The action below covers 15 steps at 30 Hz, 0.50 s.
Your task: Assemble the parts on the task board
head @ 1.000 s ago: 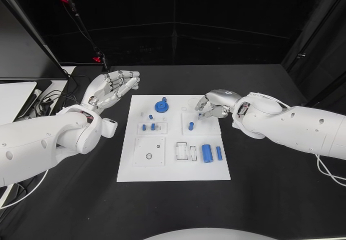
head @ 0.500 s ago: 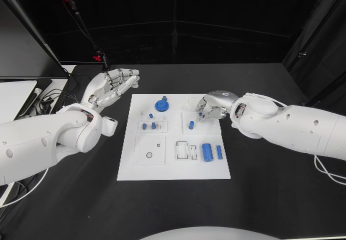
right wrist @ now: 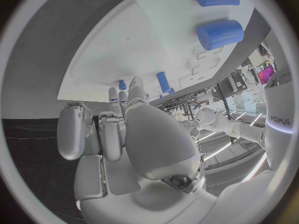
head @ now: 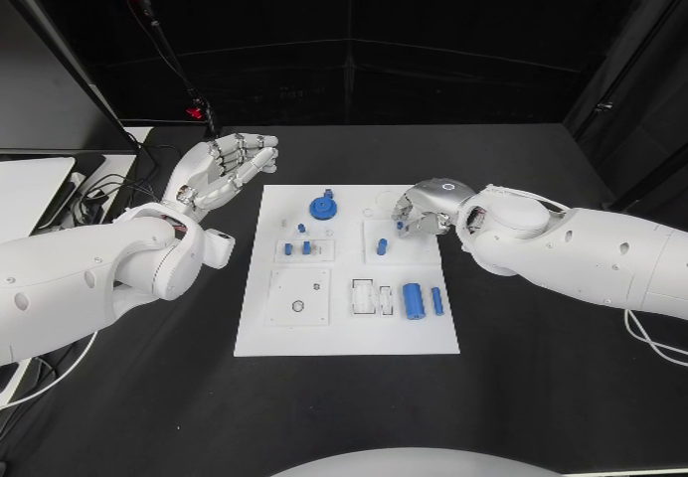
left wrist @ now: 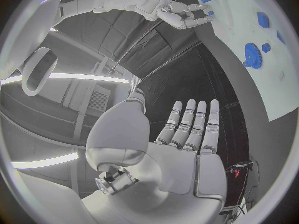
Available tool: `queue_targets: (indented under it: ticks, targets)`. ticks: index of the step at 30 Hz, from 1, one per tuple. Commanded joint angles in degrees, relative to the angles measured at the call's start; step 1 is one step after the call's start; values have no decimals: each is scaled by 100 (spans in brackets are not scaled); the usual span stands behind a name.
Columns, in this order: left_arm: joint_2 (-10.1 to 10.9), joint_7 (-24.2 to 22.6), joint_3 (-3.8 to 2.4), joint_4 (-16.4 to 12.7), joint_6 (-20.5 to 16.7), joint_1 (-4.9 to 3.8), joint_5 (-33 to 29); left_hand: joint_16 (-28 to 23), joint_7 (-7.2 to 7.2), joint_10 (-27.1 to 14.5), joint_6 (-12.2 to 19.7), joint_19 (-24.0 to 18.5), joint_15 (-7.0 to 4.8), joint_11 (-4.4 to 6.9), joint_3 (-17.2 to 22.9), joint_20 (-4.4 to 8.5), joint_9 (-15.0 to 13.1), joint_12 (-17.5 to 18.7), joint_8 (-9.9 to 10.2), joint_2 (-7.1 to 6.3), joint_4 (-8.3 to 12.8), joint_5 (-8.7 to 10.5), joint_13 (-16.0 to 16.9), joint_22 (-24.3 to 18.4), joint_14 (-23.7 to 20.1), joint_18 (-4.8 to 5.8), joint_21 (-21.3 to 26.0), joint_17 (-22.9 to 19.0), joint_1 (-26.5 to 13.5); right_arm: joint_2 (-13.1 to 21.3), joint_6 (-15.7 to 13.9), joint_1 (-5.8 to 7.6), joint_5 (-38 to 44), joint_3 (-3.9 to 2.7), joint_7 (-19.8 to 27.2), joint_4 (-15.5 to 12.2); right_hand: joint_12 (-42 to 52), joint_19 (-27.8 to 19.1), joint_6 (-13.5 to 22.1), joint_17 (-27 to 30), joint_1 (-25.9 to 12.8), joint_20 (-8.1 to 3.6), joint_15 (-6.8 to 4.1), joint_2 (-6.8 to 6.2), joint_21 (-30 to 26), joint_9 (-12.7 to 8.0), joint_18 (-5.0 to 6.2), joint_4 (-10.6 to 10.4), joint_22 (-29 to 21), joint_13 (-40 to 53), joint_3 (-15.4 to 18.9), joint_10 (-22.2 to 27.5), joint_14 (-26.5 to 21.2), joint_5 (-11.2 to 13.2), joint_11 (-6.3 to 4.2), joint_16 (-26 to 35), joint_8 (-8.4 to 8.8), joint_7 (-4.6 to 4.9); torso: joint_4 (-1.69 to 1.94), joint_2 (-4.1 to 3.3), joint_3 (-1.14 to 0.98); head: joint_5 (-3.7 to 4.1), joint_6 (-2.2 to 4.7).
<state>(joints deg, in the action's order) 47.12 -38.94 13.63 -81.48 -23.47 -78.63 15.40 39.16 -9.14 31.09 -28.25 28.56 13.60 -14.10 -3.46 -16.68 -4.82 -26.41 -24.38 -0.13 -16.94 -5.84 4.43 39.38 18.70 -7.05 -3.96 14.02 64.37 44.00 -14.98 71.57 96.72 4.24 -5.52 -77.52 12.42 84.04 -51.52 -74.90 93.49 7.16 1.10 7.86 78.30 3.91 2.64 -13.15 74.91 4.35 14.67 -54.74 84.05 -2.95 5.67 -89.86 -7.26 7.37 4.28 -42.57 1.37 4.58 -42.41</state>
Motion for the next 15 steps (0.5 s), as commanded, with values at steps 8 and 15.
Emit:
queue_targets:
  ticks: [8, 15]
  targets:
    - [-2, -272, -6, 5, 48, -8, -32, 107, -717, -28, 91, 83, -6, 8, -38, 11, -4, -130, -113, 121, 21, -61, 1, -26, -44, 54, -43, -68, 43, -73, 57, 5, 162, -4, -328, 13, -21, 123, -76, -1510, 42, -58, -61, 102, -39, 9, 17, -42, 1069, -42, -94, -234, 595, 27, -36, -14, 22, -28, -3, 0, 0, -2, -19]
    - [5, -260, -6, 12, 44, -8, -32, 158, -716, -34, 109, 111, -10, 10, -65, 12, -2, -188, -166, 161, 22, -80, -2, -36, -41, 48, -54, -103, 76, -88, 113, 4, 172, -4, -394, 11, -49, 126, -201, -1510, 65, -130, -149, 127, -49, 21, 20, -94, 1064, -72, -113, -467, 595, 26, -105, -14, 2, -12, -18, -1, 5, -8, -50]
